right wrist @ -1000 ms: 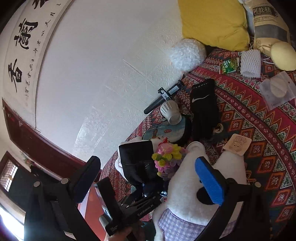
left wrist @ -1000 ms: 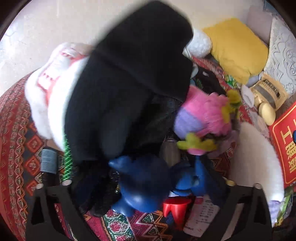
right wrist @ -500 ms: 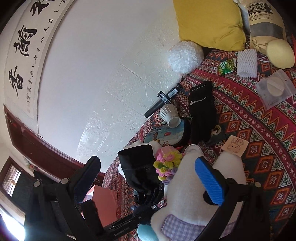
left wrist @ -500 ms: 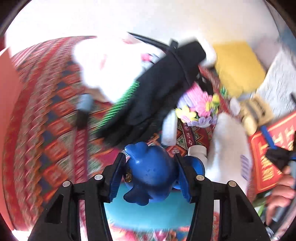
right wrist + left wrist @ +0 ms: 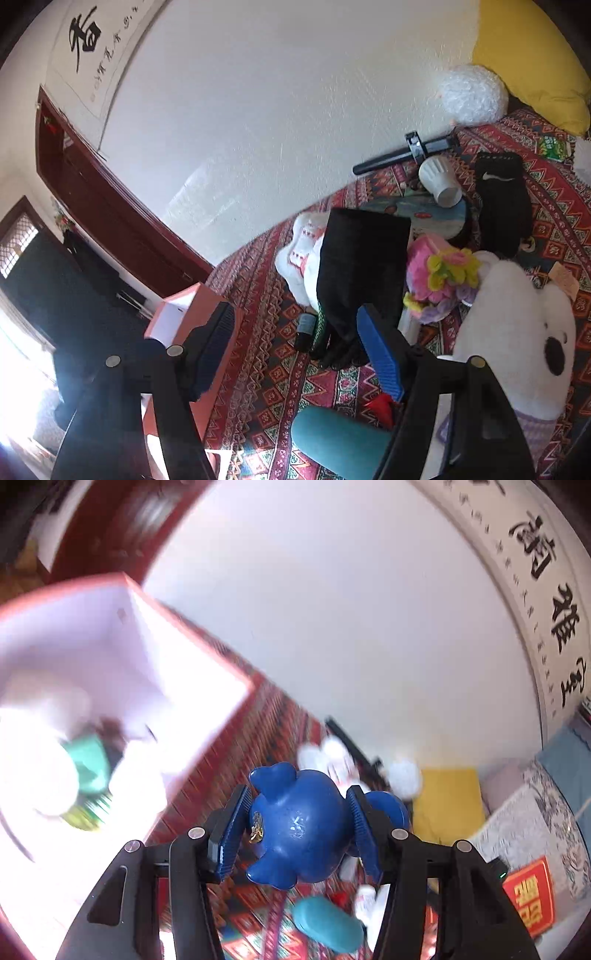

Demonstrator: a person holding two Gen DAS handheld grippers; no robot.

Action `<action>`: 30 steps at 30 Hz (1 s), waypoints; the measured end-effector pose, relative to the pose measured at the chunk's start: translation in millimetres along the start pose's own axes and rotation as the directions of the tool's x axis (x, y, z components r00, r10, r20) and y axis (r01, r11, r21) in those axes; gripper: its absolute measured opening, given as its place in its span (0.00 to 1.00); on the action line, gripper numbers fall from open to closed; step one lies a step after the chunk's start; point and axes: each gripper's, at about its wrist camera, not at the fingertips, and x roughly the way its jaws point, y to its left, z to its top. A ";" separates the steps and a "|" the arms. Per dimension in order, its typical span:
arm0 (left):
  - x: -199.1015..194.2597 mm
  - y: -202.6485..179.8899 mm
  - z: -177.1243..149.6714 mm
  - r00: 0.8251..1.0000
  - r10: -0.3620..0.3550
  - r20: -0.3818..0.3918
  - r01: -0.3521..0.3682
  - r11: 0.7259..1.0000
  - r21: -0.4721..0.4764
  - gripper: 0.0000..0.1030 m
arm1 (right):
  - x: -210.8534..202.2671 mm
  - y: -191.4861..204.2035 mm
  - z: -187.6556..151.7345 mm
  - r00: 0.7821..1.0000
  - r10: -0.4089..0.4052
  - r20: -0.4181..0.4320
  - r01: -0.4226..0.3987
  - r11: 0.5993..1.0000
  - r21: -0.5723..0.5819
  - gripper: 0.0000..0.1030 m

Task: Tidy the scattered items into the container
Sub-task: 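Reach the left tool toward the blue toy under the black glove, then drop the blue toy into the box with left while right carries a dark bottle in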

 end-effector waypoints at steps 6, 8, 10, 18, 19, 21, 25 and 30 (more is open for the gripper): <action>-41.2 30.2 26.1 0.979 0.150 0.141 -0.153 0.988 0.006 0.50 | 63.8 9.9 -36.6 0.930 -0.275 -0.245 0.222 0.949 -0.222 0.64; -41.4 44.5 28.2 0.977 0.168 0.129 -0.166 0.986 -0.028 0.50 | 72.7 5.9 -47.3 0.894 -0.339 -0.292 0.255 0.923 -0.289 0.52; -39.9 54.6 30.2 0.975 0.187 0.116 -0.183 0.982 -0.048 0.50 | 78.0 1.7 -57.9 0.862 -0.377 -0.339 0.258 0.902 -0.347 0.49; -36.2 64.2 26.5 0.974 0.207 0.094 -0.201 0.977 -0.064 0.50 | 84.9 -10.1 -65.4 0.828 -0.411 -0.383 0.256 0.883 -0.394 0.48; -33.8 67.0 29.3 0.973 0.213 0.090 -0.207 0.976 -0.064 0.50 | 87.5 -12.4 -63.3 0.822 -0.423 -0.381 0.268 0.878 -0.398 0.48; -33.8 69.2 28.6 0.973 0.216 0.083 -0.210 0.975 -0.073 0.50 | 96.6 -13.7 -60.3 0.806 -0.460 -0.374 0.301 0.860 -0.411 0.48; -37.3 74.2 24.6 0.975 0.207 0.080 -0.199 0.975 -0.094 0.50 | 103.5 -8.6 -62.7 0.785 -0.515 -0.343 0.362 0.832 -0.421 0.48; -44.7 77.0 29.5 0.969 0.222 0.108 -0.211 0.972 -0.102 0.50 | 97.7 60.3 -39.6 0.927 -0.228 -0.296 0.127 0.938 -0.323 0.50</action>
